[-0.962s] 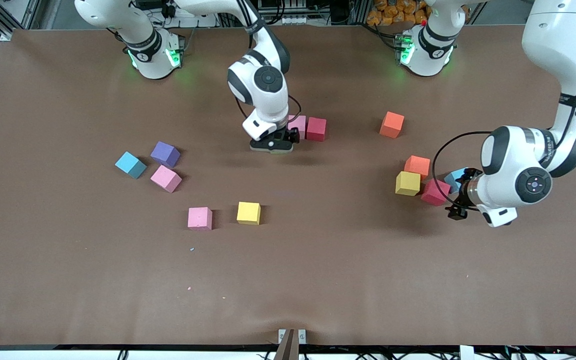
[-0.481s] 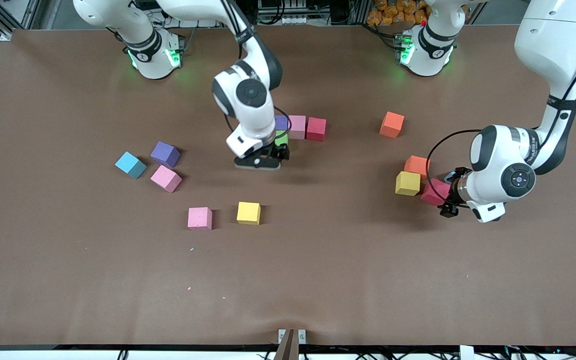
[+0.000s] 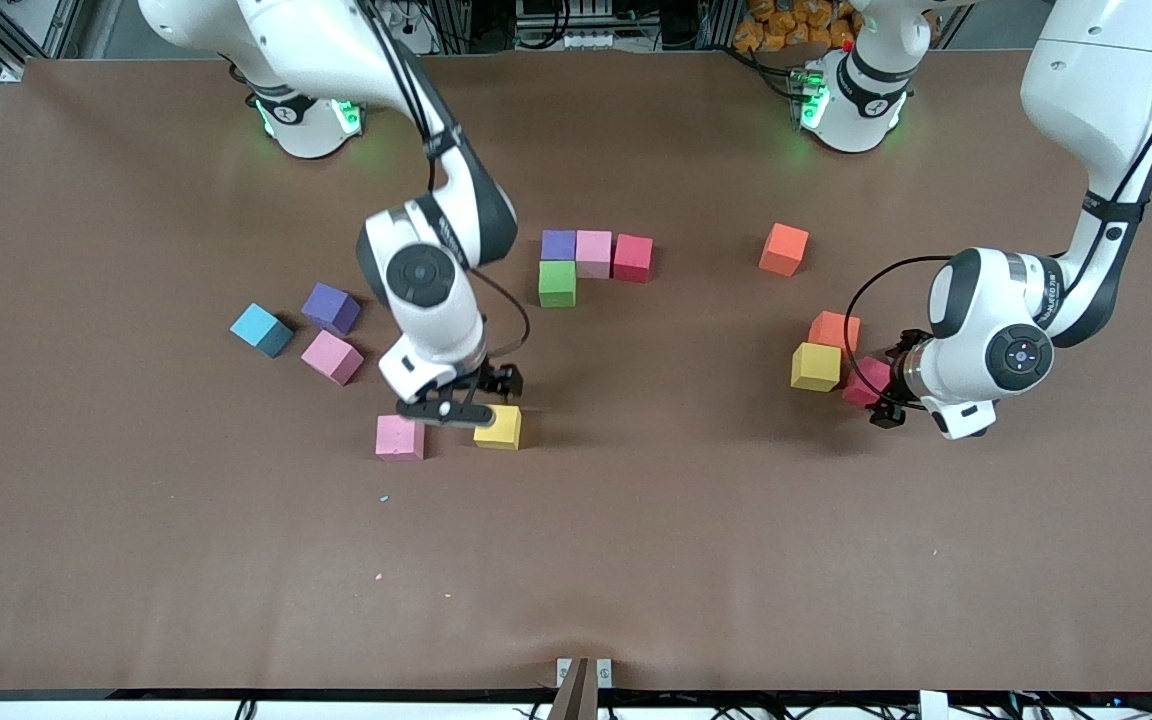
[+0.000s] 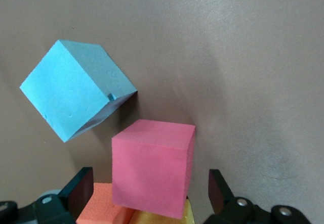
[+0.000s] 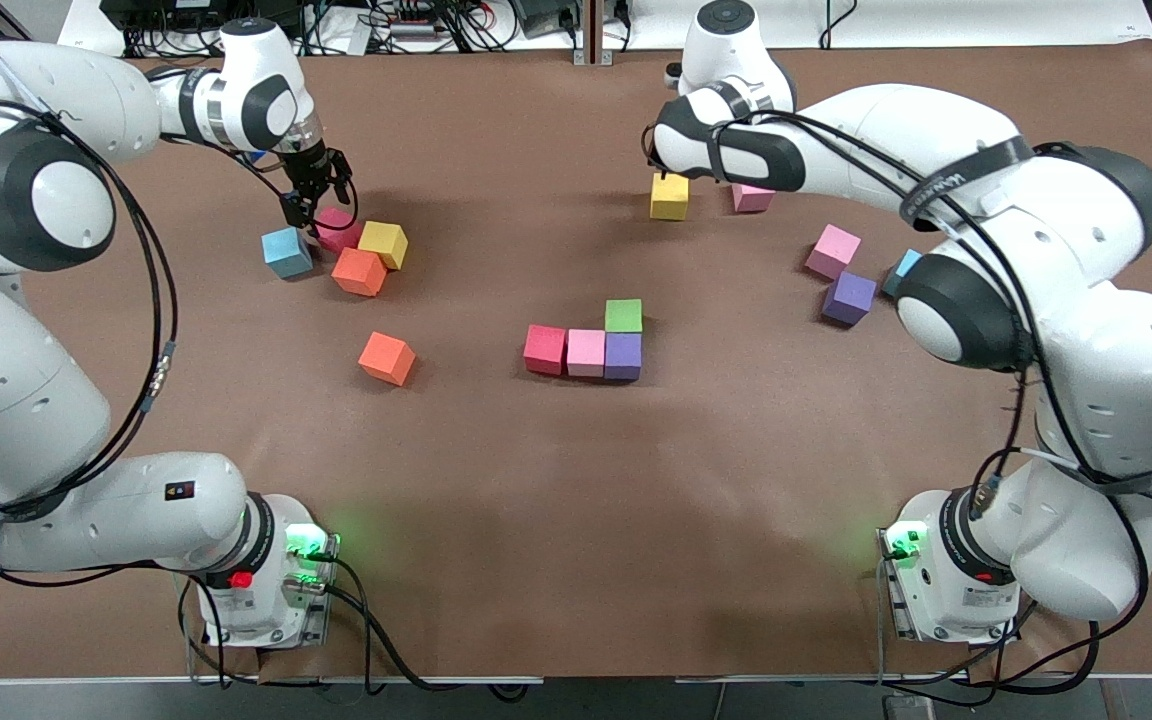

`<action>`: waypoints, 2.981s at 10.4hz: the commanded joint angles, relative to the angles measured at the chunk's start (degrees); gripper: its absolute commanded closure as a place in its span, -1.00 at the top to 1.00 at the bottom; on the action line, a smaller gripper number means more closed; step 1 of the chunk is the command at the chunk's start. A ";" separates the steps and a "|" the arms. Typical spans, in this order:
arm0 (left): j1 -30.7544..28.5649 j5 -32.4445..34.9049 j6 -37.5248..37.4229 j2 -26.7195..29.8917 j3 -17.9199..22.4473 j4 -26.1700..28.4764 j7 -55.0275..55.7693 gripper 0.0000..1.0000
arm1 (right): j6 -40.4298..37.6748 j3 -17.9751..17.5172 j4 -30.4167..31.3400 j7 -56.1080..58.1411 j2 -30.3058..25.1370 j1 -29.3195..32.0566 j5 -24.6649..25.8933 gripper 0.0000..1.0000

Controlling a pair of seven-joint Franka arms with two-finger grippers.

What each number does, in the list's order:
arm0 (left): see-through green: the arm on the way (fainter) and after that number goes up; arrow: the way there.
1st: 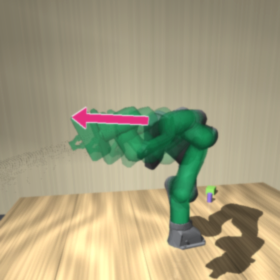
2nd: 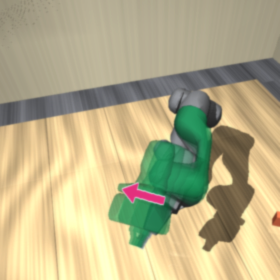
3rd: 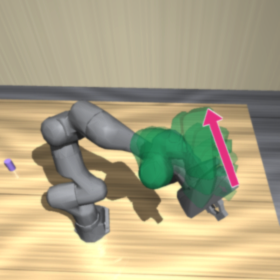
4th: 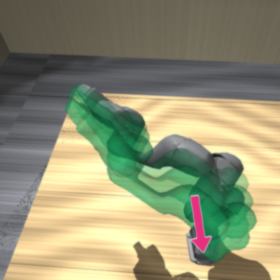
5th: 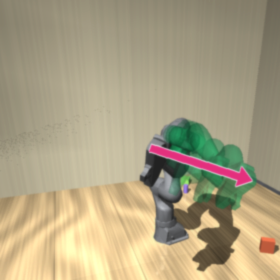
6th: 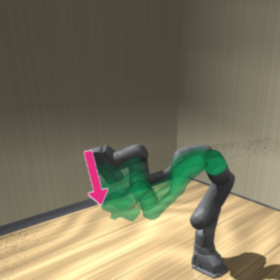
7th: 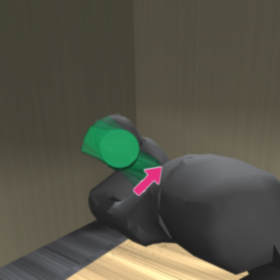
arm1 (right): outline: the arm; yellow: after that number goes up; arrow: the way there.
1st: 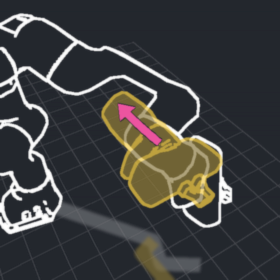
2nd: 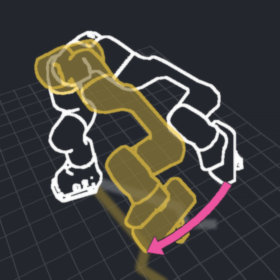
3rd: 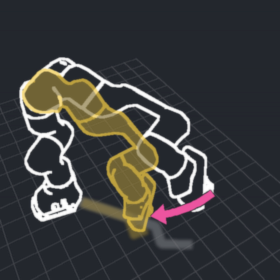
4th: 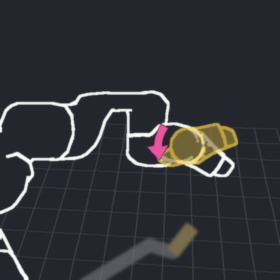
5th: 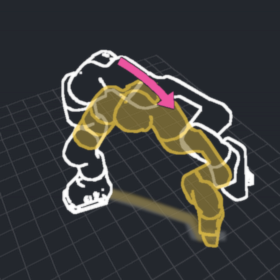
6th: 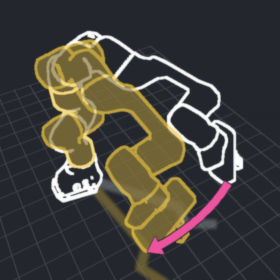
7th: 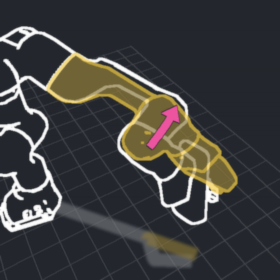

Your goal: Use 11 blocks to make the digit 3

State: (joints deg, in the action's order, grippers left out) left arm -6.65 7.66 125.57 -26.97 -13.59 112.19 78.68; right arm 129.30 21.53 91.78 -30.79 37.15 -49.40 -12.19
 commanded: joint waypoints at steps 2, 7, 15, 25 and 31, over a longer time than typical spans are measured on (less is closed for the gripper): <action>0.24 -0.45 2.04 -0.27 0.15 1.28 0.60 1.00 | -2.21 -5.35 -12.40 1.08 10.03 7.37 -0.65 1.00; 0.24 1.82 3.98 -1.86 0.15 1.72 0.60 1.00 | -4.21 -7.03 -16.45 0.82 11.63 8.62 -1.00 1.00; 0.32 3.68 3.89 -2.30 0.15 -0.12 0.42 -0.28 | -2.82 -7.12 -16.90 6.17 16.81 6.07 1.37 1.00; 2.96 3.85 -4.36 -1.86 0.06 -12.95 -1.51 -1.00 | -3.43 -7.21 -17.25 7.50 13.04 4.59 1.81 -0.40; 3.84 3.85 -7.62 -2.03 0.15 -16.91 -5.03 -1.00 | -8.01 -6.94 -10.78 -3.40 8.30 -4.73 1.81 -0.43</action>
State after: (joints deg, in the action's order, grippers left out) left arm -3.75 10.06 119.46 -29.31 -13.63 96.12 74.28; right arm 120.83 14.47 74.94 -32.72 49.11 -52.38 -10.67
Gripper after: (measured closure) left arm 0.383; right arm 0.388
